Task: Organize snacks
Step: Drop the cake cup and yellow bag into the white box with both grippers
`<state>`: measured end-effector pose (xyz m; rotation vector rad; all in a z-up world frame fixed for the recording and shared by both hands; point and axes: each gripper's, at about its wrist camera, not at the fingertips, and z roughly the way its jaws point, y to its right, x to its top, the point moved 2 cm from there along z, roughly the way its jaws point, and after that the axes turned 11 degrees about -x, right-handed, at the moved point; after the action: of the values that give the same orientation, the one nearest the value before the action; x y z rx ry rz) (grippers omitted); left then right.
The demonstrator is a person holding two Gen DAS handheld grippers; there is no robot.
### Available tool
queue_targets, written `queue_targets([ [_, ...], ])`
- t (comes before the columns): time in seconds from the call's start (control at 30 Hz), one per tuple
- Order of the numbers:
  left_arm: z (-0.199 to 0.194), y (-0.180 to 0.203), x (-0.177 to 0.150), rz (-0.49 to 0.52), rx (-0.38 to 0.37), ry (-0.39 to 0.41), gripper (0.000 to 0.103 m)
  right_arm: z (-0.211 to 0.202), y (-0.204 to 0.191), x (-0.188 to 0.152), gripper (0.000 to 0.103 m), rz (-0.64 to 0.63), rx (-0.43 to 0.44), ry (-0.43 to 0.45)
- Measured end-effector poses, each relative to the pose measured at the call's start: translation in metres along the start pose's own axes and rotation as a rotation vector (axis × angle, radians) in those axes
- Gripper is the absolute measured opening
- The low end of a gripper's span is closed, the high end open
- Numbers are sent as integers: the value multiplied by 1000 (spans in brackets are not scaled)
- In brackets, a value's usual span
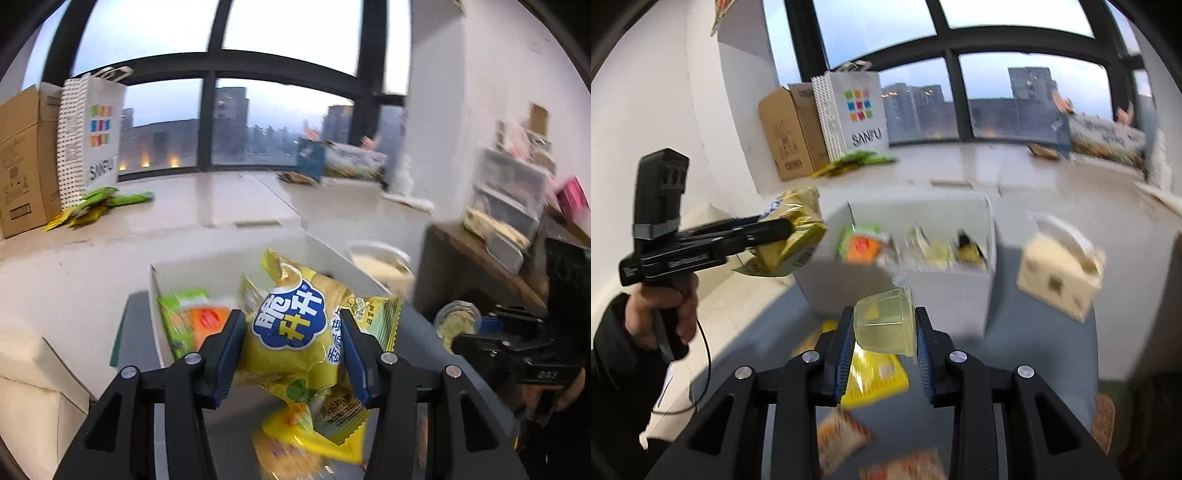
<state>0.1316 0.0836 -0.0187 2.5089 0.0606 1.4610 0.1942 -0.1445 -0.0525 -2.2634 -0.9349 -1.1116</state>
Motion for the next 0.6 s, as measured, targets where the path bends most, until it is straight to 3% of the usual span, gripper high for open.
queue_targets([
  [0.2,38,-56,37,-48,84,-11,55,58,2,70,33,12,-16,-3],
  [0.3,49,-69,42,-58,97,-22,57,88,13,90,33,52,-32,-42],
  [0.37,64,-74,43,-47,132,-75,62,104,20,98,34,74,-36,-69],
  [0.43,73,-78,41,-38,139,-110,81,115,27,102,57,78,-61,-86],
  [0.47,74,-79,40,-41,147,-117,101,119,32,103,92,84,-100,-98],
  [0.5,72,-79,38,-45,143,-97,103,119,37,105,103,94,-133,-90],
  [0.6,64,-79,33,-81,111,-87,103,106,49,101,103,147,-147,-33],
])
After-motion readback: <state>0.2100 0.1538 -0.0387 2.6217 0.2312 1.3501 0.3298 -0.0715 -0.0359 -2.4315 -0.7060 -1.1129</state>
